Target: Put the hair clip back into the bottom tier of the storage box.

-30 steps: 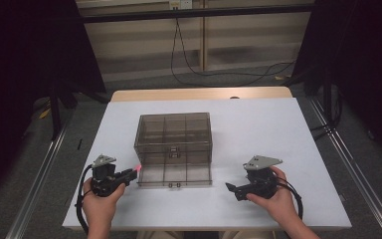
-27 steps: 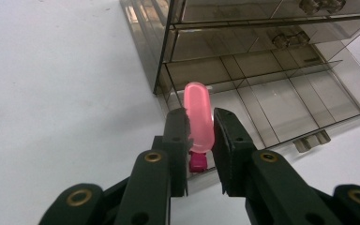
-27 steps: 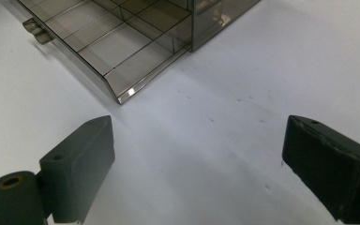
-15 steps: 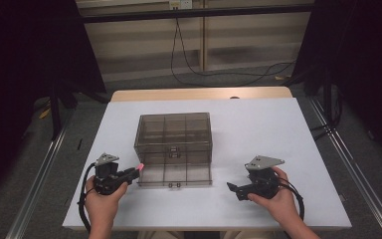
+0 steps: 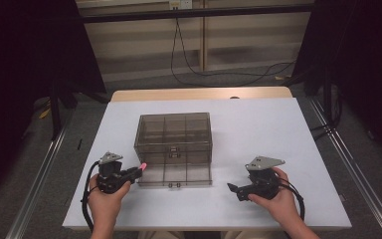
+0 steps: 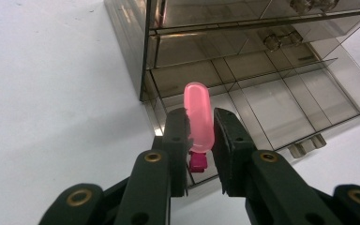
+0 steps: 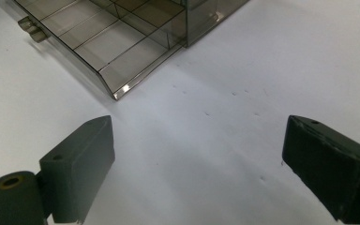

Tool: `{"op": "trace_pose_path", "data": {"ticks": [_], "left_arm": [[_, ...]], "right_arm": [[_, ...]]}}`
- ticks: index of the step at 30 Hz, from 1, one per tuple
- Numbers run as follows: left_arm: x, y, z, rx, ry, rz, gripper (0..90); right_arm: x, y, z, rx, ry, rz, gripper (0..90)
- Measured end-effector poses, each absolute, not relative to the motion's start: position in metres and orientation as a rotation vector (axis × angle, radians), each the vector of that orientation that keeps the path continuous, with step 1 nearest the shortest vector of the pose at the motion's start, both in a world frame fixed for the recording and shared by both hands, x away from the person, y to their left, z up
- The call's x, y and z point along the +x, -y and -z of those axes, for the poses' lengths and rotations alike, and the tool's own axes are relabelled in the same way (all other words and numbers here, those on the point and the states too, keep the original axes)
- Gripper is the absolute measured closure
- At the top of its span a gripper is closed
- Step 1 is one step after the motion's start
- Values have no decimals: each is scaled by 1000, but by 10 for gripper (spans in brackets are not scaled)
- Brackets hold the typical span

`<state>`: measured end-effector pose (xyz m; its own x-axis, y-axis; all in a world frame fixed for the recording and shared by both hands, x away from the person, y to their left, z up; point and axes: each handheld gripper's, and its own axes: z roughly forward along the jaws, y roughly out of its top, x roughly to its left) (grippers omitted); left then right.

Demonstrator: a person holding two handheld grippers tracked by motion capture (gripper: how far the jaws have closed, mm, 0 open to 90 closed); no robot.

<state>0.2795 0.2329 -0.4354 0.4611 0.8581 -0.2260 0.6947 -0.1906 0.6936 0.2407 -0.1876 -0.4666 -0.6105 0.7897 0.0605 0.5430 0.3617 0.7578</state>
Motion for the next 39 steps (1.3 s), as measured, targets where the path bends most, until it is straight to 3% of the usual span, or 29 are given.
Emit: {"op": "trace_pose_path", "data": {"ticks": [39], "left_arm": [[288,-218,443,1987,-1269,-251,760]], "right_arm": [[238,188,468,1174,-2316,-1110,94]]}}
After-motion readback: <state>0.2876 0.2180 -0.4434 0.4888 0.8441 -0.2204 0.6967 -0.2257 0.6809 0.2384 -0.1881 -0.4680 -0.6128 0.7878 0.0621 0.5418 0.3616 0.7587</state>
